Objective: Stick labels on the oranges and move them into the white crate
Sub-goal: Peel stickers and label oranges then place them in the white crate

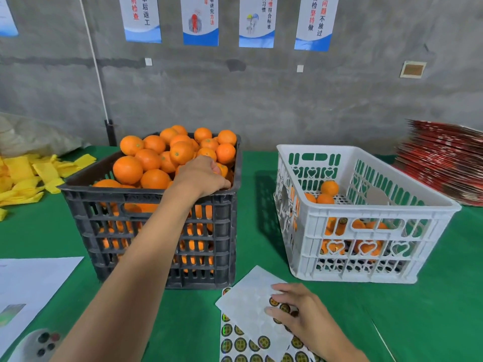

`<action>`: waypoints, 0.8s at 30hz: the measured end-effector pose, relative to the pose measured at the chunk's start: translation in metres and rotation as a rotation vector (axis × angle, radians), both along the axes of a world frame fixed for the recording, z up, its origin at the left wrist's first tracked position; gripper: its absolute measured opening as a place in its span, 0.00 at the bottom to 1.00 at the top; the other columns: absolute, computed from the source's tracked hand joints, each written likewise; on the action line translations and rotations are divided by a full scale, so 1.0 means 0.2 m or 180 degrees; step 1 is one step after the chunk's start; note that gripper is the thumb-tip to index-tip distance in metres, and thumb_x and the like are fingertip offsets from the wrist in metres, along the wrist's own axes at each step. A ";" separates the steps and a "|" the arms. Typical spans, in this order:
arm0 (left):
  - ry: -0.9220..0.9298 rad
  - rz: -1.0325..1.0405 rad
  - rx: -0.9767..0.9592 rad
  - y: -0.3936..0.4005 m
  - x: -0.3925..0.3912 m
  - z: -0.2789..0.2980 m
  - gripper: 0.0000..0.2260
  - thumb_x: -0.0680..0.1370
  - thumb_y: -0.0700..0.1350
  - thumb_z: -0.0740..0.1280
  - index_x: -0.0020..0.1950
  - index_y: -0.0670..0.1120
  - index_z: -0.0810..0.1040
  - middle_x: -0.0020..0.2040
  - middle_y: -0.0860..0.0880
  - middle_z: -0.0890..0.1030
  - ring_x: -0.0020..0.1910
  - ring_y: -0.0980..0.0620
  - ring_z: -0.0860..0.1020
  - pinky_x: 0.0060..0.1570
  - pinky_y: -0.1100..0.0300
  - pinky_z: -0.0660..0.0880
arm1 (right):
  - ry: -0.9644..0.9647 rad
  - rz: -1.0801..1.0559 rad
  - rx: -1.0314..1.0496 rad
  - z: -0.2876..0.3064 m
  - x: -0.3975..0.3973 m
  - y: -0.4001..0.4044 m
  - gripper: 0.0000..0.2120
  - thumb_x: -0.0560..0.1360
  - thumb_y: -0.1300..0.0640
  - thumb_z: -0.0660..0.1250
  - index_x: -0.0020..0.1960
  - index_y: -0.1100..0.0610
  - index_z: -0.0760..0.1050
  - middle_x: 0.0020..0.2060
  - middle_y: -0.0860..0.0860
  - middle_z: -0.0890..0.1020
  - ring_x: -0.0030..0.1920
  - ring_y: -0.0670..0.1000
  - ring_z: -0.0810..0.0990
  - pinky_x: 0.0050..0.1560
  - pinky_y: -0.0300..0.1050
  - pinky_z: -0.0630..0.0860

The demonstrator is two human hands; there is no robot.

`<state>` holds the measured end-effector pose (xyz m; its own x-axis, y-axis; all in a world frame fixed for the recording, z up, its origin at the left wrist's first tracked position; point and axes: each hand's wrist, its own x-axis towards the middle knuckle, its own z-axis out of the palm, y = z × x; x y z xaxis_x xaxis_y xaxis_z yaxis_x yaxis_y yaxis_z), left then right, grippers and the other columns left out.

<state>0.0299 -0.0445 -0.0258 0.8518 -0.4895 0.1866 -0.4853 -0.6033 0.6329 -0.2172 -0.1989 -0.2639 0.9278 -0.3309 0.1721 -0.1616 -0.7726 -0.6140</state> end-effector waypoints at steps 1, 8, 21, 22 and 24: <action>0.0002 -0.0003 -0.0007 0.00 0.00 0.00 0.15 0.70 0.49 0.77 0.53 0.47 0.79 0.47 0.49 0.80 0.51 0.45 0.79 0.55 0.49 0.78 | -0.0023 -0.0024 -0.0021 0.00 0.01 0.00 0.26 0.73 0.29 0.66 0.61 0.46 0.83 0.63 0.26 0.71 0.65 0.31 0.70 0.67 0.34 0.71; -0.0020 0.0018 -0.0015 0.01 -0.01 0.00 0.14 0.70 0.48 0.77 0.52 0.48 0.79 0.47 0.51 0.79 0.51 0.46 0.79 0.56 0.49 0.79 | -0.0043 0.0072 -0.0015 0.00 0.00 0.00 0.30 0.71 0.28 0.68 0.63 0.46 0.82 0.63 0.28 0.74 0.66 0.30 0.68 0.65 0.25 0.66; 0.0004 0.0059 -0.0014 0.00 0.00 0.00 0.14 0.71 0.49 0.77 0.53 0.49 0.79 0.46 0.51 0.78 0.51 0.47 0.78 0.54 0.49 0.79 | -0.0207 -0.0048 0.0298 -0.05 -0.01 0.01 0.17 0.75 0.40 0.72 0.60 0.47 0.84 0.60 0.31 0.79 0.65 0.32 0.72 0.68 0.36 0.72; 0.0001 0.0061 -0.0024 0.00 0.00 -0.01 0.14 0.71 0.49 0.77 0.53 0.49 0.79 0.46 0.51 0.78 0.51 0.47 0.78 0.54 0.50 0.79 | -0.0265 -0.0099 0.0425 -0.05 -0.01 0.02 0.14 0.75 0.42 0.74 0.57 0.46 0.85 0.58 0.31 0.80 0.65 0.33 0.73 0.68 0.36 0.72; 0.0005 0.0060 -0.0022 0.00 0.01 -0.01 0.14 0.71 0.49 0.77 0.53 0.49 0.79 0.46 0.52 0.78 0.50 0.47 0.78 0.54 0.50 0.78 | -0.0318 -0.0197 0.0754 -0.06 0.00 0.02 0.08 0.74 0.45 0.75 0.53 0.44 0.86 0.57 0.31 0.81 0.63 0.34 0.75 0.67 0.36 0.72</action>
